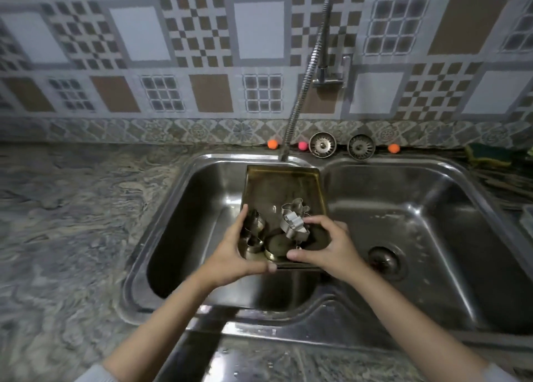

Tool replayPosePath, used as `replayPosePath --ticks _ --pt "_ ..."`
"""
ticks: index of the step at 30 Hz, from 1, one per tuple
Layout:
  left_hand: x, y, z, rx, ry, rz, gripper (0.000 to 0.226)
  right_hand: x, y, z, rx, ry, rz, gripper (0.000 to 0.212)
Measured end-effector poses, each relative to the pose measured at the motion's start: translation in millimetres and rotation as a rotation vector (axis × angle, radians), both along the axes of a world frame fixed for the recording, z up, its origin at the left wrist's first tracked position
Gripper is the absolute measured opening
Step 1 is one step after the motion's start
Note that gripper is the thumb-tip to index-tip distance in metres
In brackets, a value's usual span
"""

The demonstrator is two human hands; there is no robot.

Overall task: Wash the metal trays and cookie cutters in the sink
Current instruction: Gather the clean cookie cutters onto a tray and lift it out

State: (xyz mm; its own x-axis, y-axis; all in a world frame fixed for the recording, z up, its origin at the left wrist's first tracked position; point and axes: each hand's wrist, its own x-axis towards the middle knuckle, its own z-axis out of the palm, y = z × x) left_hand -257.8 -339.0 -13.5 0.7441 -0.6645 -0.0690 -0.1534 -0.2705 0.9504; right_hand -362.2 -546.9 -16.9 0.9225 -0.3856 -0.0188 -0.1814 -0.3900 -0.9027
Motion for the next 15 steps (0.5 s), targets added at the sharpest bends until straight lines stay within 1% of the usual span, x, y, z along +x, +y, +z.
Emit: replayPosePath --ticks 4,7,10,15 --pt "55 86 4 0.054 -0.011 0.025 0.139 52 86 0 0.019 0.010 0.002 0.066" --pt "93 142 9 0.042 -0.009 0.043 0.127 93 147 3 0.019 0.009 -0.011 0.070" --pt "133 187 12 0.038 -0.011 0.038 0.120 131 197 9 0.029 0.000 -0.026 0.069" --pt "194 239 13 0.037 0.022 0.047 0.121 186 253 12 0.029 -0.003 -0.043 0.070"
